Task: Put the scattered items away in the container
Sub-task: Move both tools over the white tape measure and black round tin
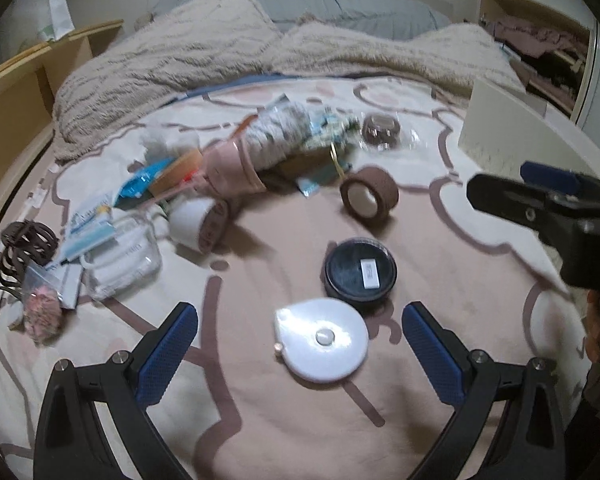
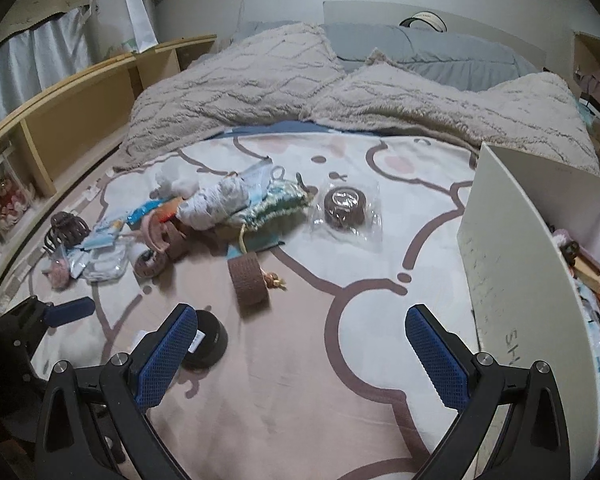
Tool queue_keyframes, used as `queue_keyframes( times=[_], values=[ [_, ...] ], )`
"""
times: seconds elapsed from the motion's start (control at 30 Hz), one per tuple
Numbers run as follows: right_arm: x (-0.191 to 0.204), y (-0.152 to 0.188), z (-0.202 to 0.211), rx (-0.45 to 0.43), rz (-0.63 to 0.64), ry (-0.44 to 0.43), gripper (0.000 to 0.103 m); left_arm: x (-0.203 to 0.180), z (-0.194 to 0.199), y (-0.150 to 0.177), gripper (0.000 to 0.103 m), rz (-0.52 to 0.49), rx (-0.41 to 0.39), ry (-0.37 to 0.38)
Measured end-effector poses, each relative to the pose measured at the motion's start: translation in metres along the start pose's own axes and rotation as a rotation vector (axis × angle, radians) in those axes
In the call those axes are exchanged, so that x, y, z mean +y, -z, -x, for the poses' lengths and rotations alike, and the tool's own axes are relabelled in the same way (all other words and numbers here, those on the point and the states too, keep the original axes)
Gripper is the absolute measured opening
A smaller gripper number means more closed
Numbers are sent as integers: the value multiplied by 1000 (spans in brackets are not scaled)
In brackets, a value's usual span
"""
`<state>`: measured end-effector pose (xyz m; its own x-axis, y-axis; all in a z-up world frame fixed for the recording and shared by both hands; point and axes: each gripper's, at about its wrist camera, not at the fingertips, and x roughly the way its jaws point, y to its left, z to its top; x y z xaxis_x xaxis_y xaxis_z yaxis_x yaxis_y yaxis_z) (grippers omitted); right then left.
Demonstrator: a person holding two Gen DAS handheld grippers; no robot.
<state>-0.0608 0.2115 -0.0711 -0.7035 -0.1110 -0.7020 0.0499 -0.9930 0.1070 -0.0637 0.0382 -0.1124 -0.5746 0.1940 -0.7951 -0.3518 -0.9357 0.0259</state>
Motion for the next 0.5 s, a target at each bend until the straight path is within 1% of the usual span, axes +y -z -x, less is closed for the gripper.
queue_keyframes(
  times=[0.17, 0.33, 0.5],
  values=[
    [-3, 7, -10, 23, 0, 0, 103, -3, -15, 6, 103, -10, 44, -12],
    [-7, 13, -17, 44, -9, -1, 103, 1, -28, 10, 103, 3, 76, -33],
    [-10, 16, -20, 51, -25, -10, 103, 8, -34, 11, 103, 35, 91, -20]
  ],
)
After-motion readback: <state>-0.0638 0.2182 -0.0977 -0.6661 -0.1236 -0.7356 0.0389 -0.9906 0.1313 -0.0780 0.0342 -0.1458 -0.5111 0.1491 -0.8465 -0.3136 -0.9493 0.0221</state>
